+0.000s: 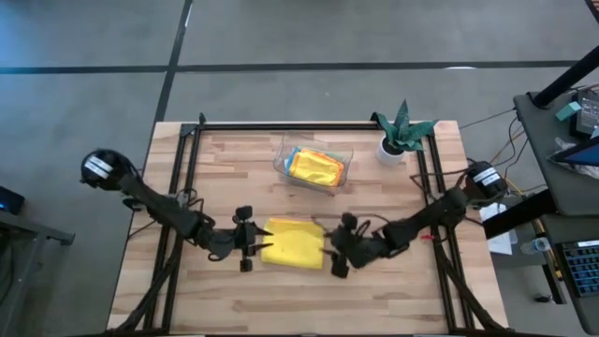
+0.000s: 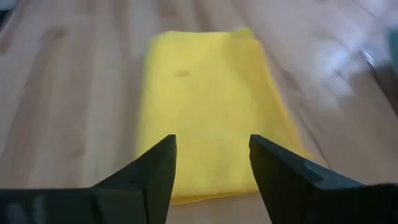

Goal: Fold microfiber towels
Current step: Put the yellow folded towel into the transparent bin

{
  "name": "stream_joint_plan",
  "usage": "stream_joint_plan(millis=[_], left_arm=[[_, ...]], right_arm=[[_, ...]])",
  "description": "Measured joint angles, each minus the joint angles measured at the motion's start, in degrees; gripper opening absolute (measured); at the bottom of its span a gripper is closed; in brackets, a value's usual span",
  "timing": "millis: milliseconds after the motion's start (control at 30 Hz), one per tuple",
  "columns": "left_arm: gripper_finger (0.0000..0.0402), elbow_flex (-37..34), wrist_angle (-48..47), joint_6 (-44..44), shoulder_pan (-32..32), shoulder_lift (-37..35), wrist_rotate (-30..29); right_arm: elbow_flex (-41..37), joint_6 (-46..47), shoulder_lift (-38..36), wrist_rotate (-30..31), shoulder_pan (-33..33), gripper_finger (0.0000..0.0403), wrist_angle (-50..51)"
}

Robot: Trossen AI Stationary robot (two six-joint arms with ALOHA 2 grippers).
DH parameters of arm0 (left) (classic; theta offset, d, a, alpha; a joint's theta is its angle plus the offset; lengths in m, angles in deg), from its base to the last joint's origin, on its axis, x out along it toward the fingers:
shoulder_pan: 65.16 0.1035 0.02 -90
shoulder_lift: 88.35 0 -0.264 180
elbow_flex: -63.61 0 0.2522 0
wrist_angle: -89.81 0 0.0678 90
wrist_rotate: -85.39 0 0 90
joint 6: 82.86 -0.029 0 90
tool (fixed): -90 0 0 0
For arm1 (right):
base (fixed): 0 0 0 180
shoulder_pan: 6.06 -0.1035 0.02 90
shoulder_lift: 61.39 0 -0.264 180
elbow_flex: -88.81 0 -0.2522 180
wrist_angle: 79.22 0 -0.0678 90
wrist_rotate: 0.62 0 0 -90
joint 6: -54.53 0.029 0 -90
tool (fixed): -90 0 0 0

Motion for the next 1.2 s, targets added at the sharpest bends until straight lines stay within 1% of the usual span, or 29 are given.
stream_joint_plan(millis=[67,133,300,433,700,767,800,867,933,1000,1100,1200], left_arm=[[0.0114,0.3,0.0,0.0,-0.3,0.9,0.1],[0.0114,0.4,-0.1,0.0,-0.3,2.0,0.1],[0.0114,0.4,1.3,0.0,-0.1,5.1,0.1],[0.0114,1.7,2.5,-0.1,-0.1,7.4,0.4],[0.0114,6.7,1.6,-5.8,-0.2,10.7,7.4],[0.0114,9.0,-2.2,-8.9,-0.2,10.8,8.5],[0.0114,10.4,-5.4,-9.2,-0.2,10.7,9.0],[0.0114,13.3,-13.4,-8.7,-0.2,10.6,10.7],[0.0114,15.6,-20.0,-6.3,-0.5,10.6,11.1],[0.0114,16.8,-20.9,-4.9,-0.8,11.3,11.8],[0.0114,16.7,-21.3,-5.1,-1.3,12.9,12.4],[0.0114,15.9,-17.8,-6.4,-1.9,14.9,12.6]], right_arm=[[0.0,-4.2,0.8,0.1,-1.9,0.0193,-1.9],[0.0,-6.2,1.6,1.1,-3.2,0.0191,-3.4],[0.1,-6.5,2.8,2.4,-3.8,0.0191,-3.7],[0.2,-6.5,2.8,2.4,-3.7,0.0191,-3.7],[0.3,-6.8,2.8,2.3,-3.7,0.0192,-3.6],[1.2,-7.4,2.3,1.4,-3.9,0.0192,-2.1],[1.9,-7.4,1.9,1.4,-4.3,0.0192,-1.3],[4.0,-7.9,0.6,1.5,-5.8,0.0191,1.3],[5.9,-8.9,0.2,1.8,-7.1,0.0189,2.4],[7.0,-9.3,0.8,2.0,-7.9,0.0188,3.2],[8.5,-9.5,2.6,2.1,-8.2,0.0187,3.1],[8.8,-9.6,4.8,1.9,-8.4,0.0187,2.9]])
